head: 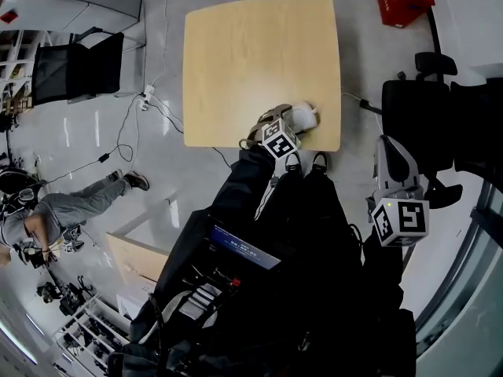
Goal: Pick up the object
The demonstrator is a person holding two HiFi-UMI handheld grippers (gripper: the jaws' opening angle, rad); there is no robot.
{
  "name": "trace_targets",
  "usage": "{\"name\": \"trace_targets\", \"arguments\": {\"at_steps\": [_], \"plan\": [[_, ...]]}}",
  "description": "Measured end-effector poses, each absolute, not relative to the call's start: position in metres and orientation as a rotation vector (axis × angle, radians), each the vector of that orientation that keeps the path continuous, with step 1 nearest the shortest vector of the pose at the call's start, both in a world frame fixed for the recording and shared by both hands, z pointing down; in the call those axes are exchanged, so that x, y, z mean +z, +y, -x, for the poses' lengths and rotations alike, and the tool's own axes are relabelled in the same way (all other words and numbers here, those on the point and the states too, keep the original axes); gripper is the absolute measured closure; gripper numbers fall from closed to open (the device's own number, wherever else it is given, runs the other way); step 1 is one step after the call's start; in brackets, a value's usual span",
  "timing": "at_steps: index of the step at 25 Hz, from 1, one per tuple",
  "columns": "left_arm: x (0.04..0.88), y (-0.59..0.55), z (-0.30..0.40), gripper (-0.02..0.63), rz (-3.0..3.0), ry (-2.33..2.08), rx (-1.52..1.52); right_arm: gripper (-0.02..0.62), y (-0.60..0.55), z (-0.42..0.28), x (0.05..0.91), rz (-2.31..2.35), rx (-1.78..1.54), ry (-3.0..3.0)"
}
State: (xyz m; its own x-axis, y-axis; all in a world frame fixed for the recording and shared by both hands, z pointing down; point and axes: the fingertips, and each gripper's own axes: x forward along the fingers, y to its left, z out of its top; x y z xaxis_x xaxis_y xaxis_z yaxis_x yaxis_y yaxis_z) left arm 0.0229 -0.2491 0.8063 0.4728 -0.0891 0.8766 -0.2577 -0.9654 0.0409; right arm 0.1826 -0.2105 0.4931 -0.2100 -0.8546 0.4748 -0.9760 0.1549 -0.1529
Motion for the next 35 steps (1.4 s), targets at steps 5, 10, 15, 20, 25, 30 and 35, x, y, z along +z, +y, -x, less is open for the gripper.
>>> {"name": "trace_targets", "arguments": {"at_steps": [5, 10, 15, 20, 25, 30, 35], "plan": [[0.811, -0.254, -0.021, 0.227, -2.533, -0.32, 1.543, 0.591, -0.208, -0.188, 0.494, -1.781, 0.629, -2.141], [0.807, -0.256, -0.019, 0.227, -2.522, -0.359, 1.501, 0.591, -0.208, -0.189, 0.492, -1.781, 0.627, -2.144], [0.77, -0.268, -0.02, 0.227, -2.557, -0.496, 1.296, 0.591, -0.209, -0.186, 0.491, -1.765, 0.609, -2.173], [0.697, -0.289, -0.016, 0.227, -2.625, -0.718, 1.001, 0.591, -0.214, -0.177, 0.479, -1.748, 0.571, -2.216], [0.608, -0.312, -0.002, 0.227, -2.671, -0.936, 0.702, 0.591, -0.224, -0.156, 0.456, -1.704, 0.494, -2.307], [0.521, -0.324, 0.023, 0.227, -2.709, -1.134, 0.444, 0.591, -0.231, -0.135, 0.432, -1.671, 0.417, -2.394], [0.44, -0.322, 0.049, 0.227, -2.723, -1.301, 0.228, 0.591, -0.232, -0.12, 0.41, -1.641, 0.361, -2.462]]}}
